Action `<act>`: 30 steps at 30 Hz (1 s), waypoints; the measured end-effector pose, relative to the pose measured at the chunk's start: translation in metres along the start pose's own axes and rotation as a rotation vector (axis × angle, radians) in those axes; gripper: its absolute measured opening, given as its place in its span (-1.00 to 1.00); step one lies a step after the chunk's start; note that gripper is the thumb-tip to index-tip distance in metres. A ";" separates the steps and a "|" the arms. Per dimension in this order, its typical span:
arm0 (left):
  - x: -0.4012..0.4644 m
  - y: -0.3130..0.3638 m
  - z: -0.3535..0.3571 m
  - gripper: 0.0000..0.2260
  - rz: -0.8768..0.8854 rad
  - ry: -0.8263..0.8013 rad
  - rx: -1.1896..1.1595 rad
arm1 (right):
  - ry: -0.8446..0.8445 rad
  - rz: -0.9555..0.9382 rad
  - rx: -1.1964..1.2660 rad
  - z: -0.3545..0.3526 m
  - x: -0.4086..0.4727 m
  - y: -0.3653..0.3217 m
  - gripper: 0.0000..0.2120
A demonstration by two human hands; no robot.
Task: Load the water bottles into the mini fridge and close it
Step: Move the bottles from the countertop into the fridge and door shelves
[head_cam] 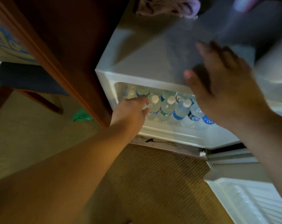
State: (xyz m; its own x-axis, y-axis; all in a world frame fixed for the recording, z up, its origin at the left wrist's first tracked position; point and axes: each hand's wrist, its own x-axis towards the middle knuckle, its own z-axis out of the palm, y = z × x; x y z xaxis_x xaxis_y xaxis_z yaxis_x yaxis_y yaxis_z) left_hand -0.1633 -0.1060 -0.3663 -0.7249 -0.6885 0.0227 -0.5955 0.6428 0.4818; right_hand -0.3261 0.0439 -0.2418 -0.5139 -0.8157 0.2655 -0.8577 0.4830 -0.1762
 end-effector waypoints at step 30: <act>0.086 -0.027 0.074 -0.84 -0.144 -0.052 0.282 | -0.043 0.019 -0.135 0.009 0.002 0.000 -0.34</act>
State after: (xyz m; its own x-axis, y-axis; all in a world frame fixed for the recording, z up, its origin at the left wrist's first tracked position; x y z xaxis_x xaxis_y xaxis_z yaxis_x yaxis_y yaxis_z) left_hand -0.2355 -0.1576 -0.4420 -0.6385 -0.7659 -0.0762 -0.7605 0.6126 0.2154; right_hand -0.3268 0.0397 -0.2498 -0.5314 -0.8175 0.2218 -0.8436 0.5346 -0.0505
